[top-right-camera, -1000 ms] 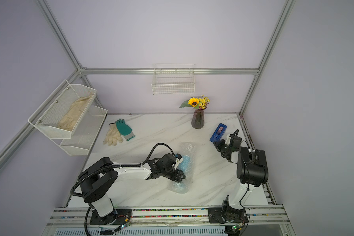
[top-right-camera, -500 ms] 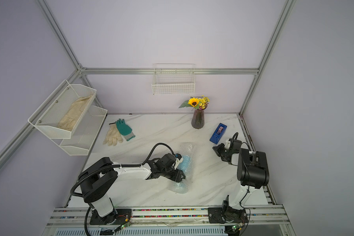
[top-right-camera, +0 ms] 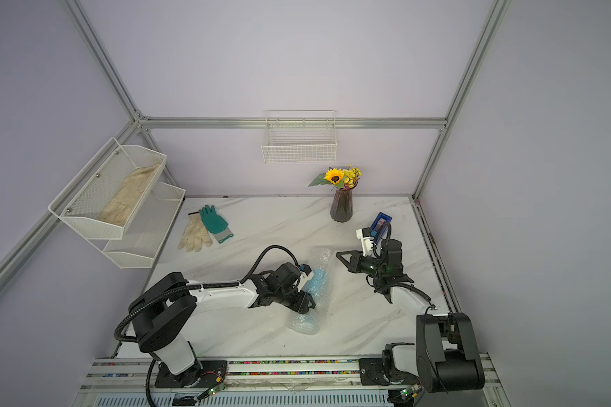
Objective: Wrap wine glasses in bubble wrap
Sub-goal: Stick the tape on the bubble wrap.
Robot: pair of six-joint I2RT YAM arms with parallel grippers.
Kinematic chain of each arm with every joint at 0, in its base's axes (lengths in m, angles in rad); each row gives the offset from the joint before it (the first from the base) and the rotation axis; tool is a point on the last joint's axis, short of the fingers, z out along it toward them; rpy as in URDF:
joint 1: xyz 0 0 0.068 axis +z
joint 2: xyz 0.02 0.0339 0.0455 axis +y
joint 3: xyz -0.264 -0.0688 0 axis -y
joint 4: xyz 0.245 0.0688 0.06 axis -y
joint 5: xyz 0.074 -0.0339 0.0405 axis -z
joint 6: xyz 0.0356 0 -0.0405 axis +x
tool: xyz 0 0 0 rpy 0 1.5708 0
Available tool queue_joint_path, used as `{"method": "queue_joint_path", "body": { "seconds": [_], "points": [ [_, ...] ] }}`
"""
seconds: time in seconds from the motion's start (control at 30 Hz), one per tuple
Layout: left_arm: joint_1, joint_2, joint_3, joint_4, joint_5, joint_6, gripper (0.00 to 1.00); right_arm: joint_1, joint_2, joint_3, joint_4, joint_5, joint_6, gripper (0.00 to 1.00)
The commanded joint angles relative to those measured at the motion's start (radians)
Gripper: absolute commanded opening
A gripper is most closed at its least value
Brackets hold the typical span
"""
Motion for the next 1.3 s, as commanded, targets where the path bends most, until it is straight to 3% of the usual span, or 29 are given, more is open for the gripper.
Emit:
{"method": "queue_joint_path", "body": {
  "seconds": [0.0, 0.1, 0.23, 0.37, 0.6, 0.9, 1.27],
  "points": [
    [0.040, -0.085, -0.018, -0.058, 0.008, 0.082, 0.53, 0.067, -0.051, -0.002, -0.026, -0.067, -0.053, 0.00],
    [0.072, -0.122, -0.042, -0.085, 0.018, 0.116, 0.53, 0.134, -0.088, 0.013, -0.124, -0.033, -0.123, 0.00],
    [0.110, -0.134, -0.065, -0.093, 0.066, 0.153, 0.53, 0.196, -0.065, 0.004, -0.087, -0.046, -0.129, 0.00],
    [0.114, -0.130, -0.062, -0.093, 0.092, 0.172, 0.53, 0.235, -0.060, 0.003, -0.101, -0.043, -0.127, 0.00],
    [0.121, -0.110, -0.060, -0.088, 0.103, 0.177, 0.52, 0.267, -0.176, -0.030, -0.199, 0.044, -0.131, 0.00],
    [0.128, -0.104, -0.060, -0.080, 0.109, 0.175, 0.51, 0.316, -0.061, -0.109, 0.022, 0.048, -0.113, 0.00],
    [0.130, -0.100, -0.061, -0.073, 0.110, 0.177, 0.50, 0.319, -0.014, -0.084, 0.011, 0.060, -0.207, 0.00]
  ]
}}
